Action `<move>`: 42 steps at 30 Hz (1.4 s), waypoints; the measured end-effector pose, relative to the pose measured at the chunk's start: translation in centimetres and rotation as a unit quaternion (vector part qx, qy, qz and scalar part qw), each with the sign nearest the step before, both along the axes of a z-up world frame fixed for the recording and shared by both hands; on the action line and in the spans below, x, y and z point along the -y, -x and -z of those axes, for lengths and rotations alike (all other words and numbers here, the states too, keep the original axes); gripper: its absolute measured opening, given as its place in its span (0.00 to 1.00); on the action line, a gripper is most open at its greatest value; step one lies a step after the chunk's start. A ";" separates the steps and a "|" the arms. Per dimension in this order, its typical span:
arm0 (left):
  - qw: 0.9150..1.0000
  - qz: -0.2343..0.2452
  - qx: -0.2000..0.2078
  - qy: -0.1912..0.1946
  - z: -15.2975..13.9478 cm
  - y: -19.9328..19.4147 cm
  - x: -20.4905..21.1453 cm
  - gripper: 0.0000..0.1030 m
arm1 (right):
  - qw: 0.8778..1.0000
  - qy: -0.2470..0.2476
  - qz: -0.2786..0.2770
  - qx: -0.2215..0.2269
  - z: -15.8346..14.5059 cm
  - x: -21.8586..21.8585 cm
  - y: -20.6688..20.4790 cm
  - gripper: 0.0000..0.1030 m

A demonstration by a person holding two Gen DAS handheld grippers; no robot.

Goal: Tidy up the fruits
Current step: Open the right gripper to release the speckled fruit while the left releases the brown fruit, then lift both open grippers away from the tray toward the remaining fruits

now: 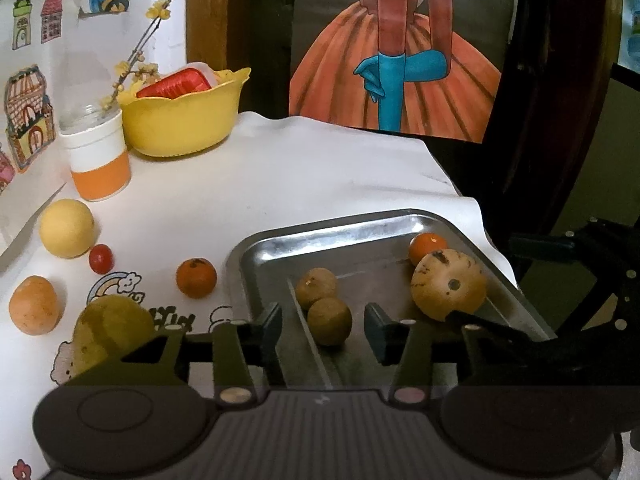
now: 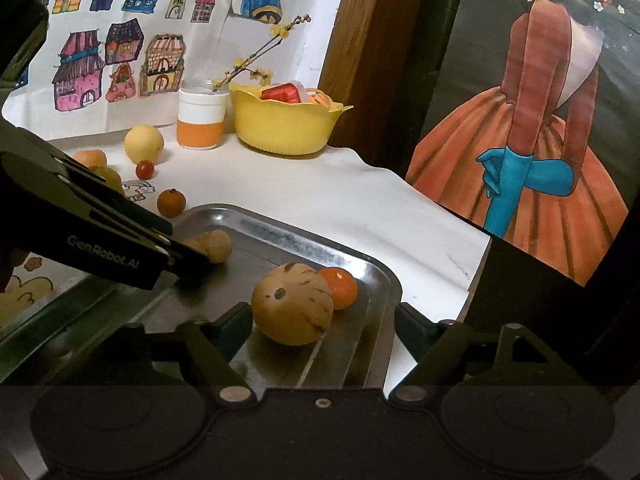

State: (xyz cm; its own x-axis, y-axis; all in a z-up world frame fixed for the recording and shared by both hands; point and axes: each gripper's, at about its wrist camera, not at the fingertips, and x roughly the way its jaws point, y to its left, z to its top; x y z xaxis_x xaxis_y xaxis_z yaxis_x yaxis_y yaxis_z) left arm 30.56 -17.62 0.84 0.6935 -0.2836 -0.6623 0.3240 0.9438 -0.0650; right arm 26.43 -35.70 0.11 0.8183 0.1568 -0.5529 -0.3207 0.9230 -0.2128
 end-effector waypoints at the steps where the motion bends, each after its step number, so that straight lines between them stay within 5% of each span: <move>1: 1.000 -0.001 0.001 0.002 -0.1 0.1 -0.1 0.54 | 1.000 0.000 0.001 0.002 -0.1 -0.1 0.1 0.82; 9: 1.000 -0.016 0.012 0.012 -1.4 1.3 -1.2 0.77 | 1.000 -0.003 0.013 0.020 -1.6 0.0 1.6 0.98; 21: 0.997 -0.043 0.042 0.040 -4.5 4.2 -3.4 0.99 | 0.999 -0.007 0.019 0.050 -4.6 -0.3 5.1 0.99; 42: 0.994 -0.073 0.069 0.045 -6.2 11.9 -6.9 1.00 | 0.996 -0.035 0.015 0.083 -8.3 -0.8 12.7 0.99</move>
State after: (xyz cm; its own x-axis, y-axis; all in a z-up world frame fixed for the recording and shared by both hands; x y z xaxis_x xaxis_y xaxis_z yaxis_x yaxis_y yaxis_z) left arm 18.62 -10.71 7.03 0.8141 -0.2268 -0.5346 0.1956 0.9739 -0.1154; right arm 13.75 -34.89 8.41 0.9021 0.1654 -0.3985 -0.2595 0.9459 -0.1950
